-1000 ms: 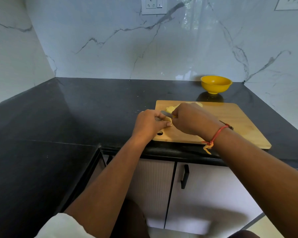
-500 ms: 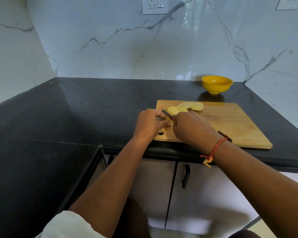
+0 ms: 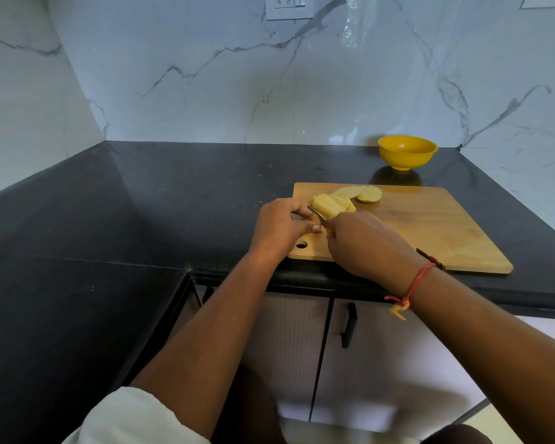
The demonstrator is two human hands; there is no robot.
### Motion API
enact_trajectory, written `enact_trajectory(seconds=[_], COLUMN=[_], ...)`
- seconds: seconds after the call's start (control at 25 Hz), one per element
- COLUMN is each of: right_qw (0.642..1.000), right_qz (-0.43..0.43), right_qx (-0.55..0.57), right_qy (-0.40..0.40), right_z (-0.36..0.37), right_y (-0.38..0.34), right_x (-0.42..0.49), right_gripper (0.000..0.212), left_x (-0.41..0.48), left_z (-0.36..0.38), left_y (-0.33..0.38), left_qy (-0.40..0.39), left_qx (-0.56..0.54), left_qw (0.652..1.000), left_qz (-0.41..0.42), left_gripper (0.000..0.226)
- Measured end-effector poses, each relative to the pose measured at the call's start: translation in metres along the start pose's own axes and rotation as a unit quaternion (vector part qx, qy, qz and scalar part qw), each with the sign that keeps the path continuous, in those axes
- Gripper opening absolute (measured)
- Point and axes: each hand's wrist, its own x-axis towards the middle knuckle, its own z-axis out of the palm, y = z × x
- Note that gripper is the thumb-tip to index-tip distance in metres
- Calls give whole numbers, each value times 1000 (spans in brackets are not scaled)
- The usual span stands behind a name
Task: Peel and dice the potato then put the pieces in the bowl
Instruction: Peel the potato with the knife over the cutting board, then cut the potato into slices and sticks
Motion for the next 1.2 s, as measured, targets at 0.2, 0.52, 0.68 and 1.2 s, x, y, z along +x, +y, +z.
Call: enact_trajectory(seconds=[0.2, 0.52, 0.68, 1.2], right_qw=[999, 999, 999, 981], right_qz=[-7, -10, -28, -12], right_qx=[40, 16, -30, 83], right_qy=[-25, -47, -3, 178], right_z=[-5, -2, 5, -3], right_y=[4, 12, 23, 74], right_x=[-29, -53, -68, -62], right_gripper=[30, 43, 53, 41], left_x=[2, 4, 4, 10], left_z=[1, -1, -2, -5], left_y=[-2, -3, -1, 11], left_qy=[0, -13, -26, -73], left_qx=[3, 10, 17, 88], left_qw=[1000, 1000, 999, 993], left_qz=[-10, -18, -21, -13], left_gripper=[22, 25, 30, 45])
